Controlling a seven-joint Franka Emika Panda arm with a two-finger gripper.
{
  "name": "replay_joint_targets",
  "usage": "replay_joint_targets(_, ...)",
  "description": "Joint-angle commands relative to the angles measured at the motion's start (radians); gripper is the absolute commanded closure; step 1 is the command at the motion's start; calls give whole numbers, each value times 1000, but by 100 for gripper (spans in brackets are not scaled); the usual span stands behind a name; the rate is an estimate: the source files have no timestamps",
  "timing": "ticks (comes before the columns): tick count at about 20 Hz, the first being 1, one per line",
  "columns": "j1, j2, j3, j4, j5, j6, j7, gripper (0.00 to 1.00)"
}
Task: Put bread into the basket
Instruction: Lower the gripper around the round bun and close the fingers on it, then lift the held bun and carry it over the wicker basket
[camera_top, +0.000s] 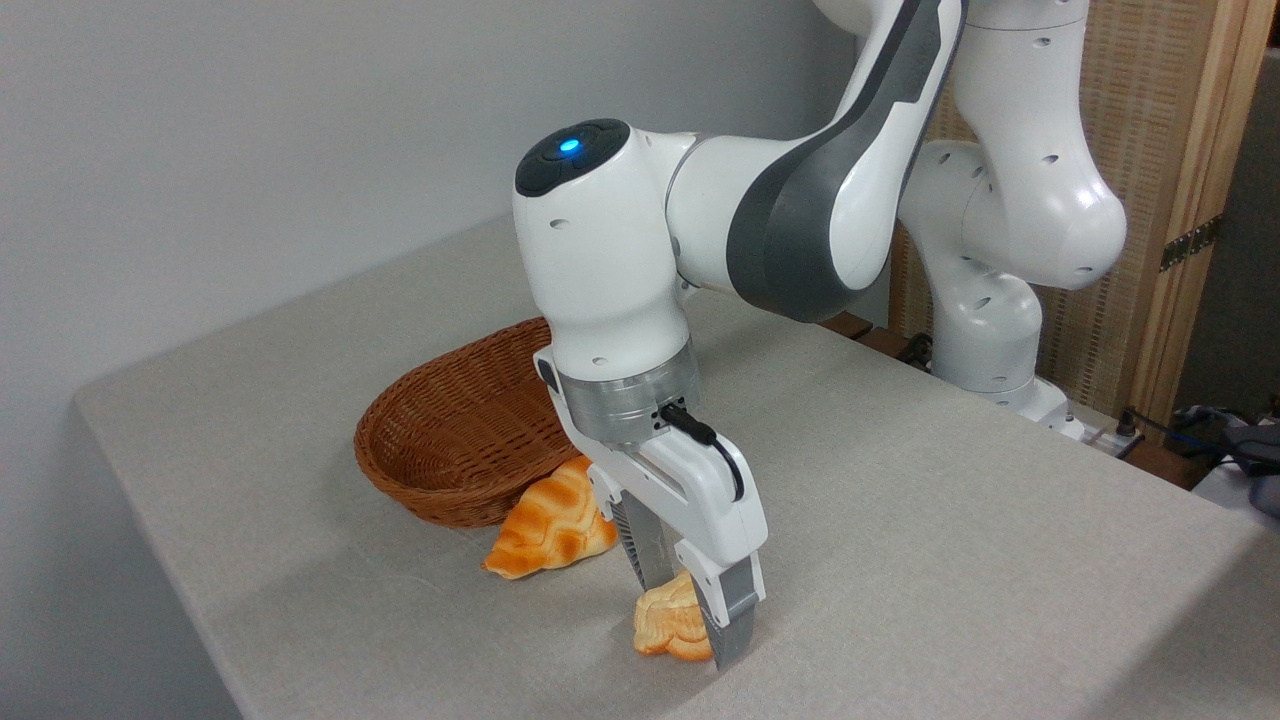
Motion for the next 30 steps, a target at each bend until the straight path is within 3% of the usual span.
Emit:
replay_joint_targets(1, -4, 3, 4, -15, -2, 29, 19, 84)
replay_joint_targets(3, -4, 3, 4, -15, -2, 29, 19, 87)
replay_joint_targets(11, -4, -11, 4, -4, -10, 27, 17, 84)
replay_joint_targets(16, -6, -25, 2, 72, -140, 15, 13, 81)
replay_joint_targets(18, -6, -31, -25, 94, -189, 15, 8, 75)
replay_joint_targets(23, -6, -40, -91, 148, -289, 12, 2, 75)
replay_joint_targets(25, -6, -44, -122, 161, -353, 12, -4, 75)
replay_joint_targets(27, -6, -44, -157, 163, -385, 12, -15, 74)
replay_joint_targets(29, -6, -44, -189, 163, -387, 12, -19, 72)
replay_joint_targets(30, -6, -44, -209, 163, -387, 10, -21, 66)
